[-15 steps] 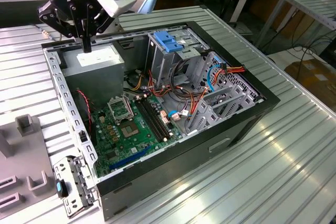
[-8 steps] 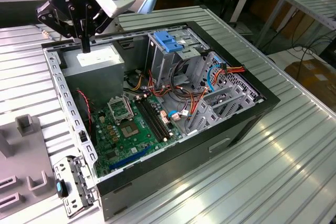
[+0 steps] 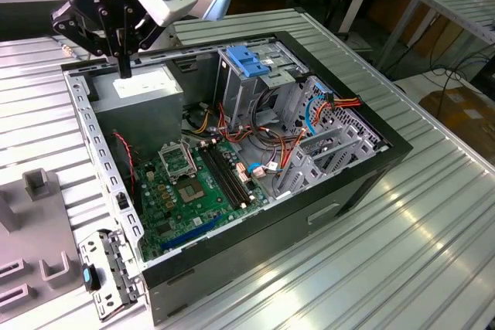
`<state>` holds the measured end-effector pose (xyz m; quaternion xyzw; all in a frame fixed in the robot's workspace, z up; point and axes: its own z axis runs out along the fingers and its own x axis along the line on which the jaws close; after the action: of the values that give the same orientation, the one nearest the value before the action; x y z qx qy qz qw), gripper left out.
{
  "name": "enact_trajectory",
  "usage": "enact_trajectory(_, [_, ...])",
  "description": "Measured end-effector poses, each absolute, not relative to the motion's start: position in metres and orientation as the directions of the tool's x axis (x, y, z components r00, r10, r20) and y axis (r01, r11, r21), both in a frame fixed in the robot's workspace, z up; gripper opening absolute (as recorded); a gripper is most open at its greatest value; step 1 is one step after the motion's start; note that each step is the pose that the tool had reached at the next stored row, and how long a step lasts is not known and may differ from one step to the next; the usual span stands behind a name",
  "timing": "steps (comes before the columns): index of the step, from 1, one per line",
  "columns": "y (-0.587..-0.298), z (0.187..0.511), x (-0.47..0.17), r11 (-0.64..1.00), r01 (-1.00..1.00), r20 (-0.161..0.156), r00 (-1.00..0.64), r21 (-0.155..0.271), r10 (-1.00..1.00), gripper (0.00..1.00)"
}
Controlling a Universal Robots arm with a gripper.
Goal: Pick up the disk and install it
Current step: 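Reach for the disk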
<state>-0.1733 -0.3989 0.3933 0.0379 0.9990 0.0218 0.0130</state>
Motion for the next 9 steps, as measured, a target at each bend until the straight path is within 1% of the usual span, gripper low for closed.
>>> enact_trajectory(9, [-0.3989,0.3932,-0.1758,0.996,0.075,-0.024,-0.997,0.045,0.076,0.11])
